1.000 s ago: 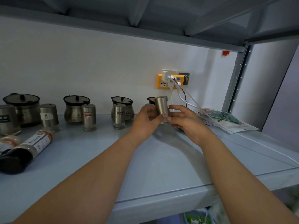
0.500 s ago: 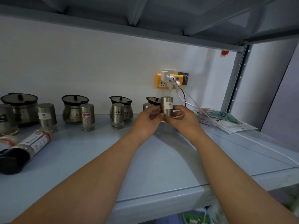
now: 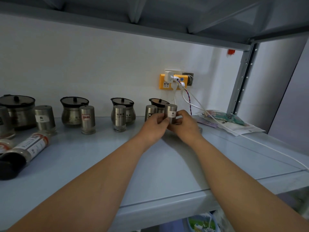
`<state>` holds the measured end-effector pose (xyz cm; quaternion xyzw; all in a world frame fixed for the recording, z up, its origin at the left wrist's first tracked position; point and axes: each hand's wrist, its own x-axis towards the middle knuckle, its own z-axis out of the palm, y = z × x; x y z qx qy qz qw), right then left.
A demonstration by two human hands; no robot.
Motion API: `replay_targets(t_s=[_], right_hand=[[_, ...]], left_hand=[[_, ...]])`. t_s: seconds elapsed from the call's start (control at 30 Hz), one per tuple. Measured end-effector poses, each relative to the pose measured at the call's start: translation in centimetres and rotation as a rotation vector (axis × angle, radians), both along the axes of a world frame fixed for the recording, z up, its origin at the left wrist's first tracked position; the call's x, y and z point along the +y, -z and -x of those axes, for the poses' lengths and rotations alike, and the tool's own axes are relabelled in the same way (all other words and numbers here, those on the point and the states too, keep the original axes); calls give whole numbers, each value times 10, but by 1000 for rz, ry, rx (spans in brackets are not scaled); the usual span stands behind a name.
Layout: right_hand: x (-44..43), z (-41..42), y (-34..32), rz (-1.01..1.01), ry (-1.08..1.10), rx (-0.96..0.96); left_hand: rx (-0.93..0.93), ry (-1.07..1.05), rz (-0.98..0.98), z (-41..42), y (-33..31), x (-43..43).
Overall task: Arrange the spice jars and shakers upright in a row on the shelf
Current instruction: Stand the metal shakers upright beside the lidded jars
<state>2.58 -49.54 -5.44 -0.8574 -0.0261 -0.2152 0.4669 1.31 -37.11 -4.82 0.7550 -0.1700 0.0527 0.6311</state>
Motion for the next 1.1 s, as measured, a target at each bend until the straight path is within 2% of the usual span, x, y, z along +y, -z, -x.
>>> replay_targets(t_s=[0.33, 0.83, 1.1], right_hand=[[3, -8, 2, -1, 9, 88], [0, -11, 2, -22, 78, 52], [-2, -20, 3, 112, 138, 57]], left_hand=[[45, 27, -76, -6, 5, -6], [47, 36, -142, -11, 9, -15], [124, 7, -247, -20, 5, -27]])
